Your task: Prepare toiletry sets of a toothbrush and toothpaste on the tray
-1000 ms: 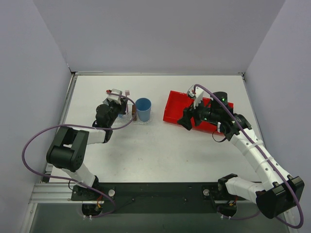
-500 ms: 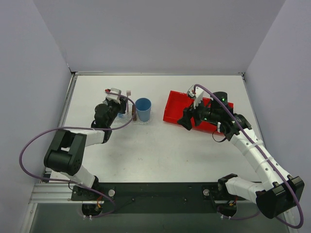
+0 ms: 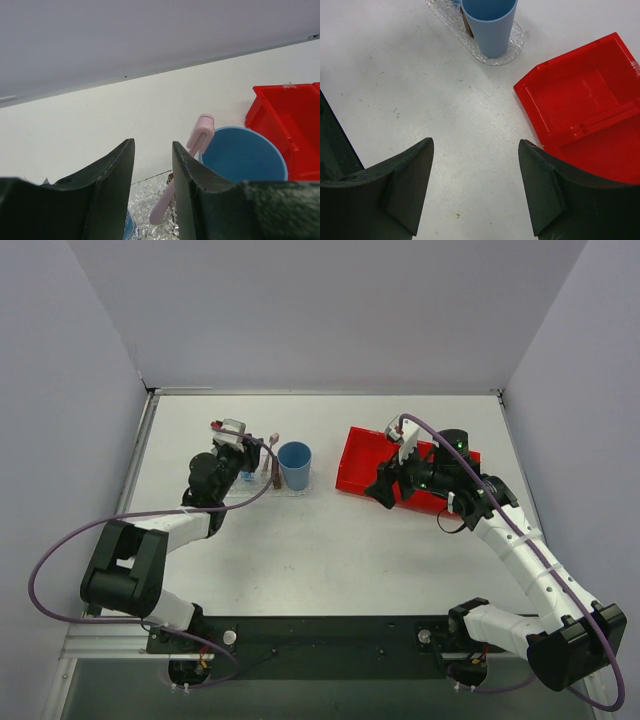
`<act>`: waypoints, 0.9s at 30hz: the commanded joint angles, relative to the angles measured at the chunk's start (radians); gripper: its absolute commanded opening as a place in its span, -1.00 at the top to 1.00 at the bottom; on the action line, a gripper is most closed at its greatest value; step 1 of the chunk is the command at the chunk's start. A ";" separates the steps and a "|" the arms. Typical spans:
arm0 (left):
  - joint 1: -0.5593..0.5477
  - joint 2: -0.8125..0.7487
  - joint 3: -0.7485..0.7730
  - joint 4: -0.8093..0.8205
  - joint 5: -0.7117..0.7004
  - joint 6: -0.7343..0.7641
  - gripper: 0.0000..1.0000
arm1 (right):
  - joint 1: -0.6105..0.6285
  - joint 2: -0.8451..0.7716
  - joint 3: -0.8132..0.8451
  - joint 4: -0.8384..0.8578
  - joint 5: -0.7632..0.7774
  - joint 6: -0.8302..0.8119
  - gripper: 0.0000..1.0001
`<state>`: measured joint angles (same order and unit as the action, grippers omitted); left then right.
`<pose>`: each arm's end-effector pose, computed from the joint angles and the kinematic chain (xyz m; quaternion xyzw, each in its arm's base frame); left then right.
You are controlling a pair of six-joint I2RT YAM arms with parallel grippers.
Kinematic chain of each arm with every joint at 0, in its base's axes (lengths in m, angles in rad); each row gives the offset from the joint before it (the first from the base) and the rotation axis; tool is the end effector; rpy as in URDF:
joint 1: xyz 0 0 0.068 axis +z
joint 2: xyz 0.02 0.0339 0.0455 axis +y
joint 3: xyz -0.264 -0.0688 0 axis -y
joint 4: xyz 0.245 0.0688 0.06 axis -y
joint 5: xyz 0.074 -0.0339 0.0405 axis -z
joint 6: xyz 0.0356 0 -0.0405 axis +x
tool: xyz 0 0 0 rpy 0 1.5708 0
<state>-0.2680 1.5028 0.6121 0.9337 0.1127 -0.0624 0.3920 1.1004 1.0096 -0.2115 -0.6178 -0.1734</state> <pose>0.2999 -0.0865 0.2288 0.1113 0.6828 -0.1570 0.7048 0.2214 0.1138 0.3557 -0.3871 0.6867 0.3050 0.5344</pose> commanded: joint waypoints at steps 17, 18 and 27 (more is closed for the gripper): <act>0.015 -0.283 -0.003 -0.202 0.038 0.027 0.00 | -0.007 -0.028 0.020 0.008 0.021 -0.020 -0.29; 0.018 -0.315 -0.005 -0.229 0.038 0.033 0.00 | -0.007 -0.028 0.023 0.004 0.030 -0.021 -0.29; 0.038 -0.478 0.082 -0.518 0.013 0.053 -0.11 | -0.008 -0.024 0.040 -0.011 0.131 -0.025 -0.29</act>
<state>-0.2470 1.0832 0.5919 0.5961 0.1352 -0.0265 0.3912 1.0966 1.0100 -0.2203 -0.5430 -0.1856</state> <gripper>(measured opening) 0.546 0.642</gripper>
